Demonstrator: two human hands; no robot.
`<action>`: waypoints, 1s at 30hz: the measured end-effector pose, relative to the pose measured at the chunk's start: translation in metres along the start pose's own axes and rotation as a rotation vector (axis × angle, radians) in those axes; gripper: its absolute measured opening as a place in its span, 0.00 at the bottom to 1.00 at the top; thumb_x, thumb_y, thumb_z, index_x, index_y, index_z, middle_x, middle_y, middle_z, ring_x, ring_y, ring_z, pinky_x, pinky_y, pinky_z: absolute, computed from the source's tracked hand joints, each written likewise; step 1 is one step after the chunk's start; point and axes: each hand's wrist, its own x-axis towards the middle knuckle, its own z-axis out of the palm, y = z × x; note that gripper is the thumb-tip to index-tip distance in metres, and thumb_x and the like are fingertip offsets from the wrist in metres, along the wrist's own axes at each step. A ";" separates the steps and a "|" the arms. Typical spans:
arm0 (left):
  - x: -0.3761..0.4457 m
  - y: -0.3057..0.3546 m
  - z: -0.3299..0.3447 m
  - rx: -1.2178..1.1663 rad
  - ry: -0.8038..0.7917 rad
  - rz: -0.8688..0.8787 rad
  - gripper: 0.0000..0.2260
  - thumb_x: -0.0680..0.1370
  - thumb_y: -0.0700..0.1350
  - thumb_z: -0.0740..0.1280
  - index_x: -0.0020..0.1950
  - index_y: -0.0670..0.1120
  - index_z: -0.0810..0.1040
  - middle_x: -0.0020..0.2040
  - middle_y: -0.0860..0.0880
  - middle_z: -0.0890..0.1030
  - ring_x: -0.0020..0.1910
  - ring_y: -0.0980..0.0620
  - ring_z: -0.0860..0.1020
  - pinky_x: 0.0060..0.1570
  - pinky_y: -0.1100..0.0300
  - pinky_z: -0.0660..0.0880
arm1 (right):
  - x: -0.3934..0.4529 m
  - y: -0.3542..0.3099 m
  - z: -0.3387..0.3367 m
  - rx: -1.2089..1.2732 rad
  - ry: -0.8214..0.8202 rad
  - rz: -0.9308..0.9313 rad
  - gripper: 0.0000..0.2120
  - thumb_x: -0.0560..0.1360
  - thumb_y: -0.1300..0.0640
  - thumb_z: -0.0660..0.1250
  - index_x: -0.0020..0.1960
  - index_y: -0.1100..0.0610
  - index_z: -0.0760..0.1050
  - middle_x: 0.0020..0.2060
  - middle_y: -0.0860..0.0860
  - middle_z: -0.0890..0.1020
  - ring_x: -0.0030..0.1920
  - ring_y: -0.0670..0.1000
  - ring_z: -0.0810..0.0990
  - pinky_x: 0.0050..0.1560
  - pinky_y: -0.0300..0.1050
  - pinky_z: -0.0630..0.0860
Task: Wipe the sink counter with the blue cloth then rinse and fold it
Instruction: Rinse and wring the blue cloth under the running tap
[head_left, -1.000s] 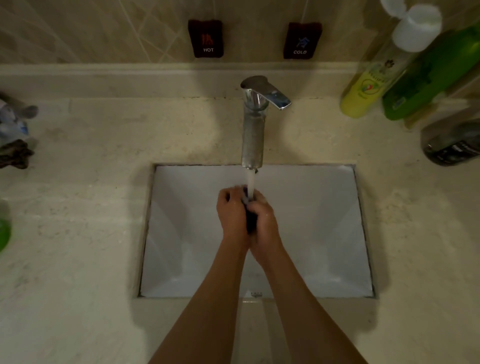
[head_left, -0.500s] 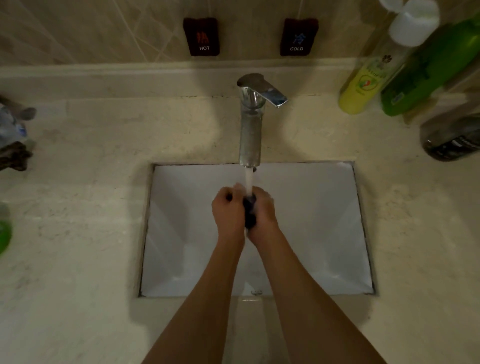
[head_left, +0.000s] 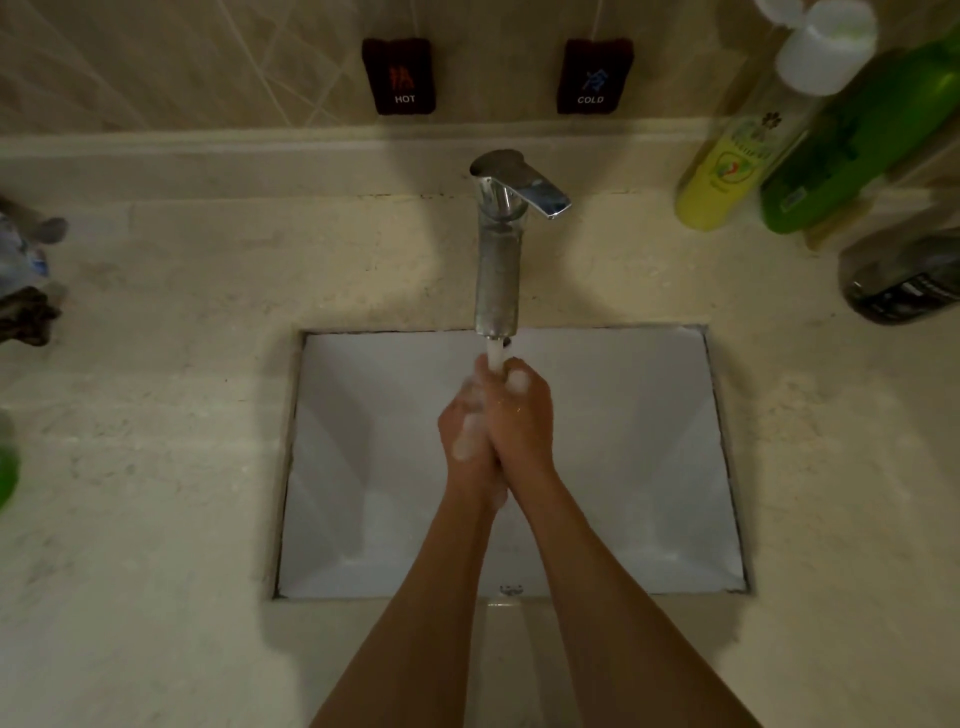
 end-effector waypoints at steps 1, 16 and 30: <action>-0.001 0.000 0.000 -0.007 0.025 -0.069 0.11 0.78 0.50 0.64 0.47 0.45 0.82 0.43 0.43 0.84 0.40 0.47 0.84 0.39 0.52 0.81 | 0.006 0.003 0.001 -0.039 0.007 0.057 0.10 0.76 0.44 0.66 0.44 0.51 0.77 0.41 0.50 0.83 0.44 0.51 0.83 0.47 0.52 0.81; 0.016 0.006 -0.009 0.392 0.143 0.122 0.24 0.67 0.67 0.61 0.51 0.51 0.81 0.54 0.48 0.81 0.51 0.48 0.81 0.55 0.46 0.80 | -0.011 0.026 -0.017 0.873 -0.299 0.452 0.18 0.81 0.53 0.59 0.66 0.60 0.77 0.58 0.60 0.82 0.59 0.60 0.81 0.65 0.57 0.76; 0.004 0.007 -0.006 0.257 0.164 0.114 0.14 0.78 0.40 0.59 0.32 0.43 0.74 0.28 0.46 0.73 0.26 0.51 0.72 0.26 0.58 0.69 | 0.012 -0.001 -0.001 0.240 -0.159 0.390 0.10 0.78 0.57 0.63 0.40 0.59 0.77 0.36 0.56 0.82 0.37 0.56 0.82 0.46 0.56 0.82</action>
